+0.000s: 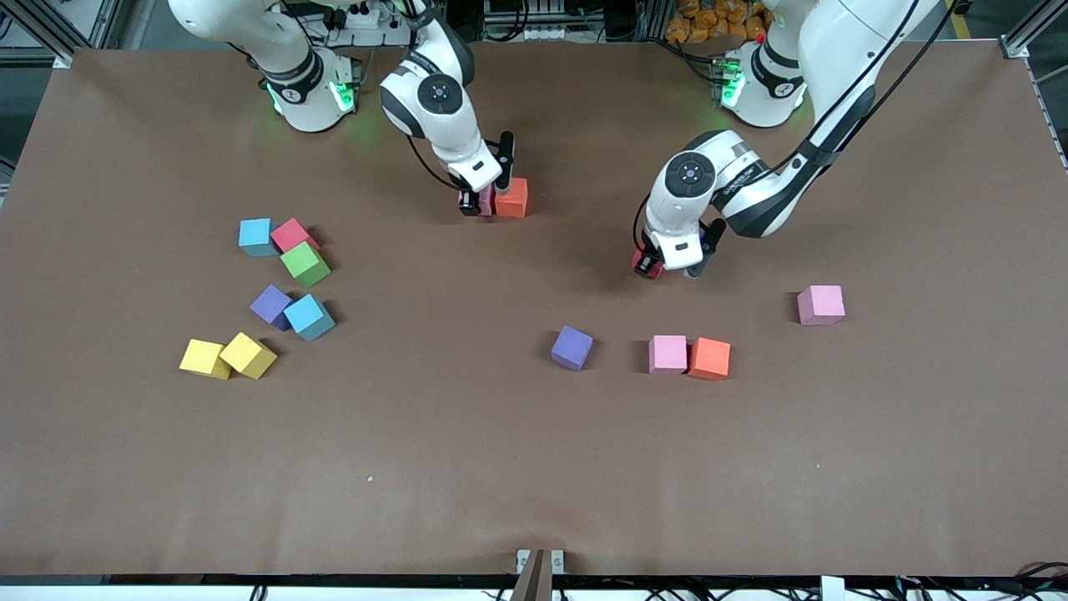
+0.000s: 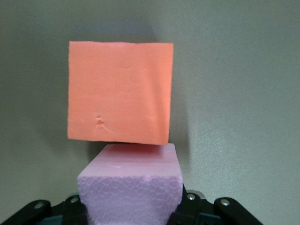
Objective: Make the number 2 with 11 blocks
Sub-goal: 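Set down the pink cube while the left gripper grasps the red cube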
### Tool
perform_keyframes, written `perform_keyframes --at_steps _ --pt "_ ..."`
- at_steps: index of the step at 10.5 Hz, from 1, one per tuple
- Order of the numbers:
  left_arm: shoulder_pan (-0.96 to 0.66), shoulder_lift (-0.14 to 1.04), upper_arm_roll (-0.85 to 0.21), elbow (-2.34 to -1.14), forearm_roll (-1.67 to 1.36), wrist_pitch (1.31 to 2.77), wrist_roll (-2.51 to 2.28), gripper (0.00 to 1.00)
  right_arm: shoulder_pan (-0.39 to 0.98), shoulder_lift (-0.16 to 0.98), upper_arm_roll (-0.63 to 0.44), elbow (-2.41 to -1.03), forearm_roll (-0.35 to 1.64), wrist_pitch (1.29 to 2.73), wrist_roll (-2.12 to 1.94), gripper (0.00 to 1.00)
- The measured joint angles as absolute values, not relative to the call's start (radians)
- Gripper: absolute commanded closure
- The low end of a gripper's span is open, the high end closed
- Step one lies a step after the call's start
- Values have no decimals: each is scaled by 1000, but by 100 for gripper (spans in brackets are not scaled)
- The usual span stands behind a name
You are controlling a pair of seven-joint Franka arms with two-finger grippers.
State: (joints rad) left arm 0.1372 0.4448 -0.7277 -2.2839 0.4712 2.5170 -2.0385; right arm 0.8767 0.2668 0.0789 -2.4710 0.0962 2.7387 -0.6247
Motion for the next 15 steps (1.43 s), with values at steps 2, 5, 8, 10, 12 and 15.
perform_keyframes --at_steps 2,5,8,10,12,15 --pt "136 437 -729 -2257 473 2517 -2143 94 877 275 81 -2471 96 2747 -625 80" --pt "135 420 -730 -2250 473 2516 -2289 94 877 277 88 -2470 96 2755 -625 80" --pt "130 415 -759 -2250 473 2487 -2422 94 877 282 96 -2463 96 2760 -625 80" --pt "122 411 -782 -2251 474 2478 -2496 94 877 285 96 -2461 96 2760 -625 60" --pt "83 411 -796 -2254 474 2475 -2562 94 877 286 96 -2461 98 2760 -618 0" --pt "36 411 -799 -2255 474 2473 -2614 94 877 298 99 -2457 98 2767 -606 0"
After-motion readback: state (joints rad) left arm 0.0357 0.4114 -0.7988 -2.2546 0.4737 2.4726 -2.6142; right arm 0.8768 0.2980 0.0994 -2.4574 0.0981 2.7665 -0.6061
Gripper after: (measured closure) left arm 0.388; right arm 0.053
